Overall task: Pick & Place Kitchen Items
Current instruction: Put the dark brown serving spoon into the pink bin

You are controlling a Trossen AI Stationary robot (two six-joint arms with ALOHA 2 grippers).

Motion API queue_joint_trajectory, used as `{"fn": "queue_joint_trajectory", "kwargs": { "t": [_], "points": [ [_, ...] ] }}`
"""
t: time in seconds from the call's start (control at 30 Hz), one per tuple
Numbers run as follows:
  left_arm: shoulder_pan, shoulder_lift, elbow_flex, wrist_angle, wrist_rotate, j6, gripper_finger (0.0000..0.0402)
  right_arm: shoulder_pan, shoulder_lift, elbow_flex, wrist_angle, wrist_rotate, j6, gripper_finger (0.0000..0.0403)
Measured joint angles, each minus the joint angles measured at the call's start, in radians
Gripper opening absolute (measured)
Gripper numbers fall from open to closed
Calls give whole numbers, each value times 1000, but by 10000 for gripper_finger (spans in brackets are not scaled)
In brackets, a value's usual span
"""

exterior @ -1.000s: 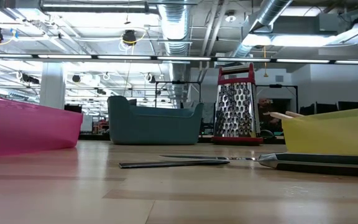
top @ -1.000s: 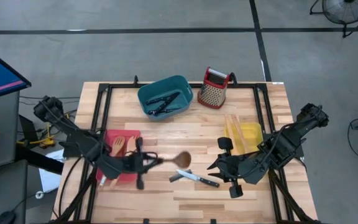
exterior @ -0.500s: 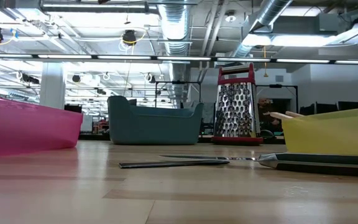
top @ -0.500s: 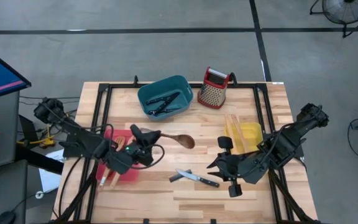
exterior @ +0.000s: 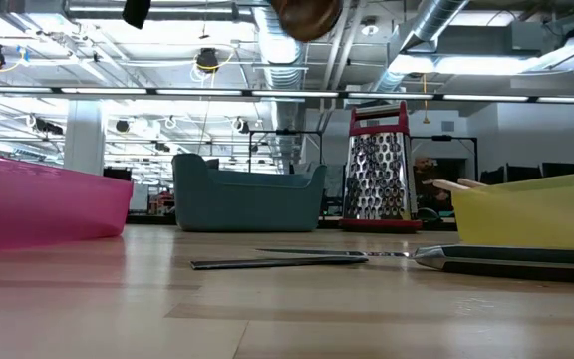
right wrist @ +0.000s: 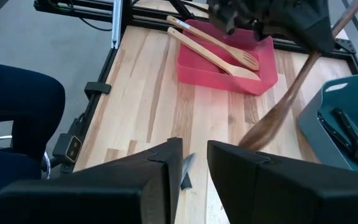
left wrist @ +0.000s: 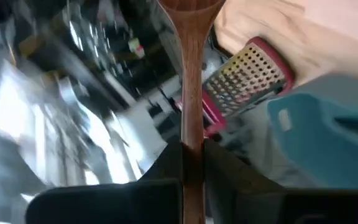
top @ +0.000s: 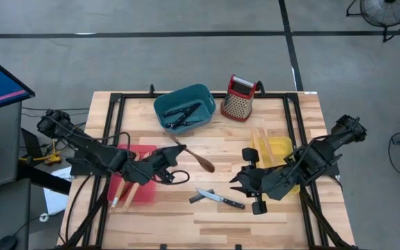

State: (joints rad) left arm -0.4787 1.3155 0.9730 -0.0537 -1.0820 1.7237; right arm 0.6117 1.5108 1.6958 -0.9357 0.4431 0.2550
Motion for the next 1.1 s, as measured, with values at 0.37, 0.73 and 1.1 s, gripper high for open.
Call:
{"fn": "queue_joint_trajectory", "kwargs": {
  "t": [0.37, 0.73, 1.1],
  "points": [
    [25, 0, 0, 11, 256, 476, 14, 0, 0, 0, -7, 0, -1, 87],
    [-19, 0, 0, 39, 266, -151, 14, 2, 0, 0, -7, 0, -2, 87],
    [-126, 0, 0, 26, -276, -1633, 25, 4, 0, 0, -7, 0, 0, 87]
  ]
}}
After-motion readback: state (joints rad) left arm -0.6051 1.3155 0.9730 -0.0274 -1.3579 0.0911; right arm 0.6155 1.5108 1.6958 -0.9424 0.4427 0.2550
